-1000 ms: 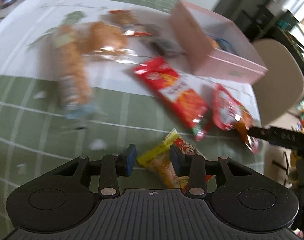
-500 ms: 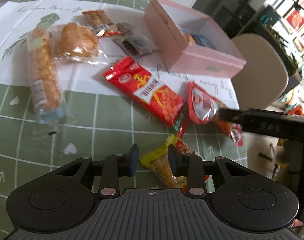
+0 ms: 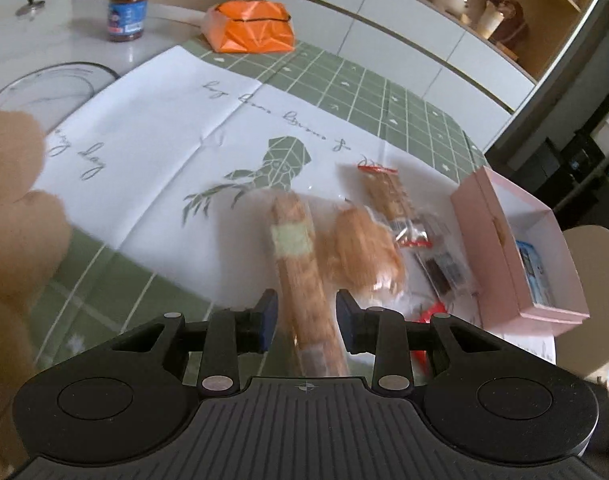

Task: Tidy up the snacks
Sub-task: 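Grasp the long wrapped bread stick with the left tool and lift it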

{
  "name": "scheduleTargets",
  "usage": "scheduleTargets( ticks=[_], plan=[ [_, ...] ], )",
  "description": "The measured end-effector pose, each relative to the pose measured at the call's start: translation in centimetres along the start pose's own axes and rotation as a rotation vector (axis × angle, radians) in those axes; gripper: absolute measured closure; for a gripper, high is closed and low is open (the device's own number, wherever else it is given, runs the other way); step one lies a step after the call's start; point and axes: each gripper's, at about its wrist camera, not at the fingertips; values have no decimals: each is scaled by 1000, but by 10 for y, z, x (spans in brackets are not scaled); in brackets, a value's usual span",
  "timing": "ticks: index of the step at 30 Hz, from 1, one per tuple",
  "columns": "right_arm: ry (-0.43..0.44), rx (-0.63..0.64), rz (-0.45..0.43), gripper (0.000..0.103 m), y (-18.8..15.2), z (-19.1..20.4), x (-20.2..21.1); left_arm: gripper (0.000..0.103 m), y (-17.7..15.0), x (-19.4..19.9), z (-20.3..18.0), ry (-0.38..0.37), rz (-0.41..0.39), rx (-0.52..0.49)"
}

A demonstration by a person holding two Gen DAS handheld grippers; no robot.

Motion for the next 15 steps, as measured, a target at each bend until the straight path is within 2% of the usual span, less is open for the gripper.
scheduleTargets(
  ticks=[2, 6, 11, 15],
  plan=[
    [4, 19, 6, 25, -13, 6, 4, 67, 9, -11, -5, 11, 13, -23],
    [46, 18, 27, 25, -40, 9, 13, 66, 18, -33, -16, 97, 23, -90],
    [42, 12, 3, 13, -57, 8, 12, 66, 10, -36, -11, 50, 45, -152],
    [48, -1, -1, 1, -53, 11, 6, 67, -19, -23, -11, 39, 90, -216]
  ],
)
Point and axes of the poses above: each gripper's, at about its wrist camera, not at the fingertips, and x roughly against the way its jaws point, z to its left, y to its top, and after that the axes turned 15 degrees about z, right-handed
